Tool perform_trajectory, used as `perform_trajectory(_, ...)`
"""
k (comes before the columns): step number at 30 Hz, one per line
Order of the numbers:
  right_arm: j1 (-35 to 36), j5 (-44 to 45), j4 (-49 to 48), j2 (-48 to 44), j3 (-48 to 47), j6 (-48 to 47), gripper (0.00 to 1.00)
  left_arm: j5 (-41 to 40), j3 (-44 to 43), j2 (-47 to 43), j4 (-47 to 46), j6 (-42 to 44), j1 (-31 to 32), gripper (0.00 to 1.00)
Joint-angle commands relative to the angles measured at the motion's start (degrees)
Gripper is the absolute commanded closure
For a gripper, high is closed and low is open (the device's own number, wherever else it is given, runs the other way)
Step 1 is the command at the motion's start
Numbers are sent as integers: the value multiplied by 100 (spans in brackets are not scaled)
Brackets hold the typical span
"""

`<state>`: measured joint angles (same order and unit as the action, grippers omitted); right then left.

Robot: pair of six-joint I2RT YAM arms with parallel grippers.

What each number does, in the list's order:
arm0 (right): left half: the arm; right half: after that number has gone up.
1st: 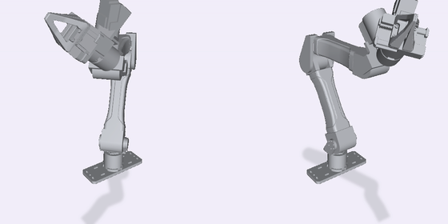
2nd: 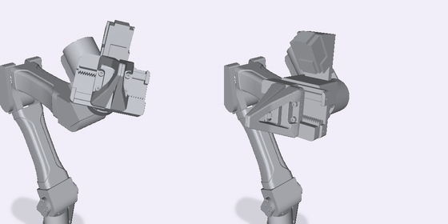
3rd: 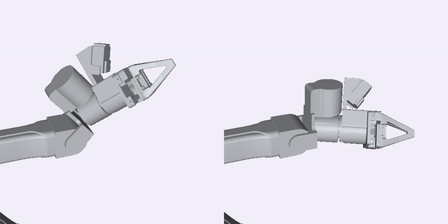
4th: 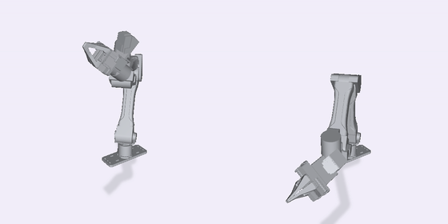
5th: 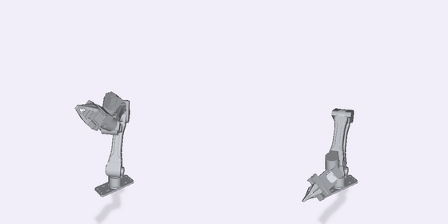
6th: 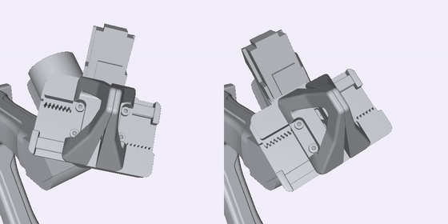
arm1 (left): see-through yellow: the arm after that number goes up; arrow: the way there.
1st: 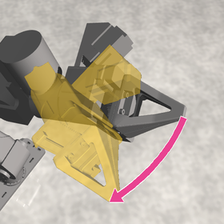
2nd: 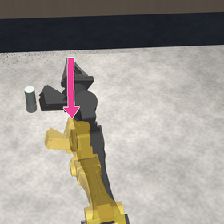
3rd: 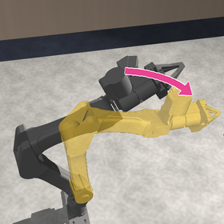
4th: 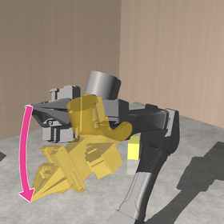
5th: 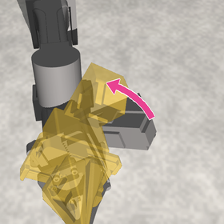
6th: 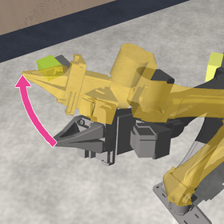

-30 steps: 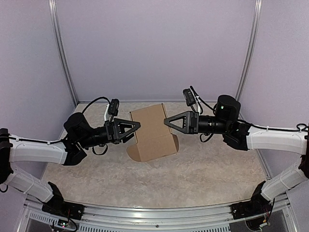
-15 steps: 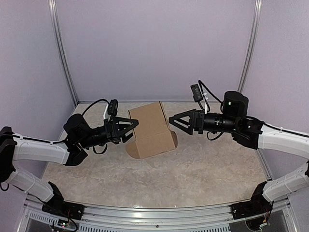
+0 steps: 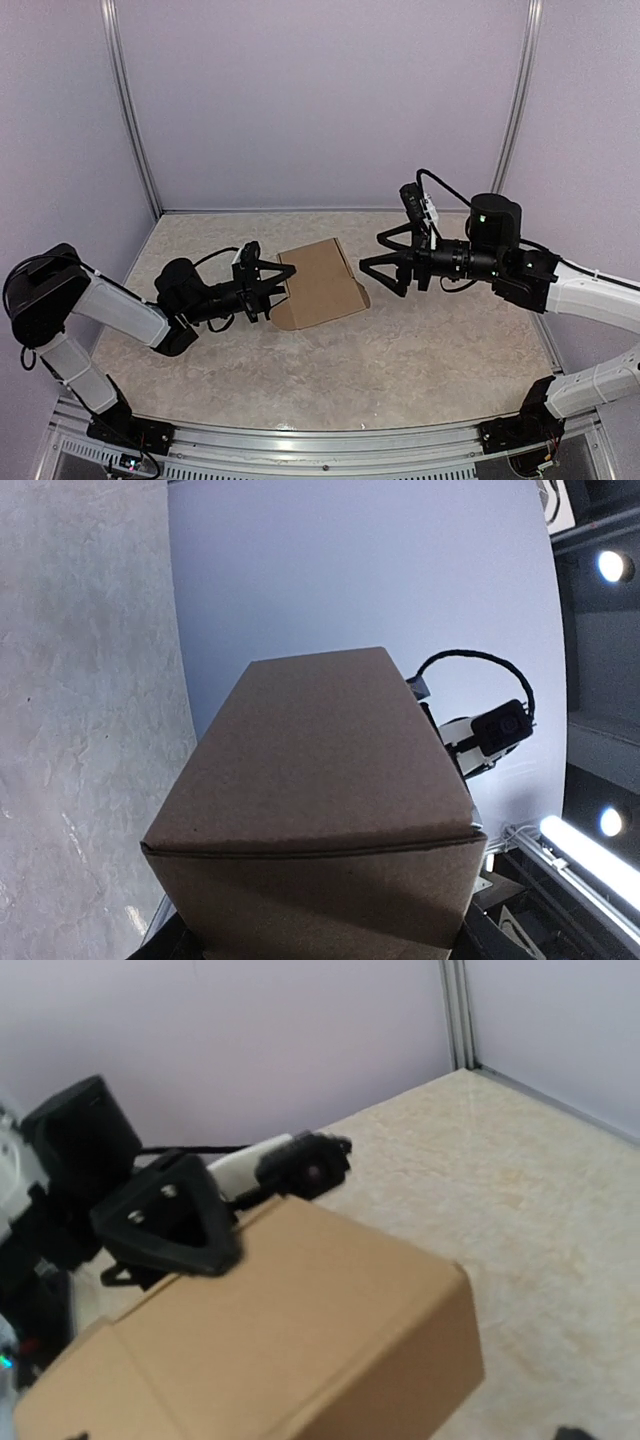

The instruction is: Fold the paper box

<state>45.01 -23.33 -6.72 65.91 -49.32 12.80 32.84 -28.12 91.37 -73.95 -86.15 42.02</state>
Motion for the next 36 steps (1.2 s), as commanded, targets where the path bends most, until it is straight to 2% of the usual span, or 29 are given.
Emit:
perform_trajectory(1,119,-25,-141,-389,491,-1090,0,-106,161,320,-1043,-771,-18,100)
perform_trajectory(4,360,207,-296,-714,884,-2299,0,14,143,601,-1614,-1251,-10,100)
perform_trajectory(11,973,484,-566,-1184,1497,-4054,0,768,248,518,-1637,-1538,-33,100)
perform_trajectory(15,1680,1299,-190,-1195,1459,-5077,0,1177,419,95,-1632,-1615,-77,100)
perform_trajectory(21,2681,2943,-544,-1080,1597,-6441,0,1746,689,-480,-1633,-1620,-89,99)
perform_trajectory(26,3448,4011,-1209,-830,1671,-7647,1,1986,894,-780,-1637,-1616,29,99)
perform_trajectory(36,4205,4785,-2779,122,1781,-9605,0,2254,904,-1169,-1538,-1531,359,100)
